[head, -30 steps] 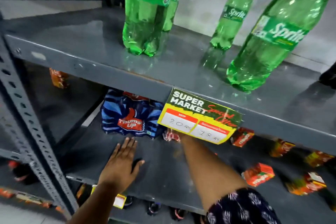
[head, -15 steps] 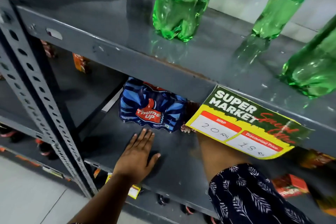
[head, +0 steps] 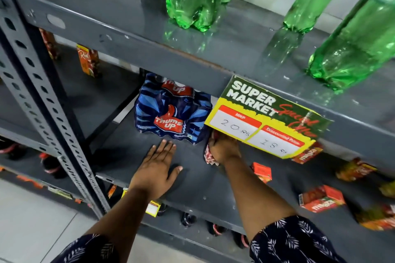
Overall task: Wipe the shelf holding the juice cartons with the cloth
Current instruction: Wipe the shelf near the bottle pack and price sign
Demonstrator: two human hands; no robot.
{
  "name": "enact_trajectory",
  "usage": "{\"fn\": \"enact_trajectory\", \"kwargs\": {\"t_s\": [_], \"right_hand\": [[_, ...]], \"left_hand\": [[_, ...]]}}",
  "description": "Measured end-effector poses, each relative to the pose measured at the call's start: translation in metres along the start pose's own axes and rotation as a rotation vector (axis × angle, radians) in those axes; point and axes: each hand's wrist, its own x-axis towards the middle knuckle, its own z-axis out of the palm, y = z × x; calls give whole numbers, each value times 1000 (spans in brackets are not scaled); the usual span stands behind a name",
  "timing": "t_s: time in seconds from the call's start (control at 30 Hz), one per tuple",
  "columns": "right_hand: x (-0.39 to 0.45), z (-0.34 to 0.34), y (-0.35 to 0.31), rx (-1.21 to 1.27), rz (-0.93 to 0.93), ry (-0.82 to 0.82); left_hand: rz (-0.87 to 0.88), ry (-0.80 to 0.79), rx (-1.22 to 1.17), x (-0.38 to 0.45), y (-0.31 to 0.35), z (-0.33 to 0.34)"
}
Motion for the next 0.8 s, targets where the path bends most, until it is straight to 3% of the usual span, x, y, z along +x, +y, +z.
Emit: {"fn": "enact_trajectory", "kwargs": {"t_s": [0.13,0.3,0.8], "right_hand": [[-16,5,-11,-62,25,56],[-35,16,-8,-127,94,-13],[-86,42,1,-60,97,23]], "left_hand": [[-1,1,-8,0,-3,-1],[5,0,5,1,-4,2],[4,6,29,1,-4,5]]}}
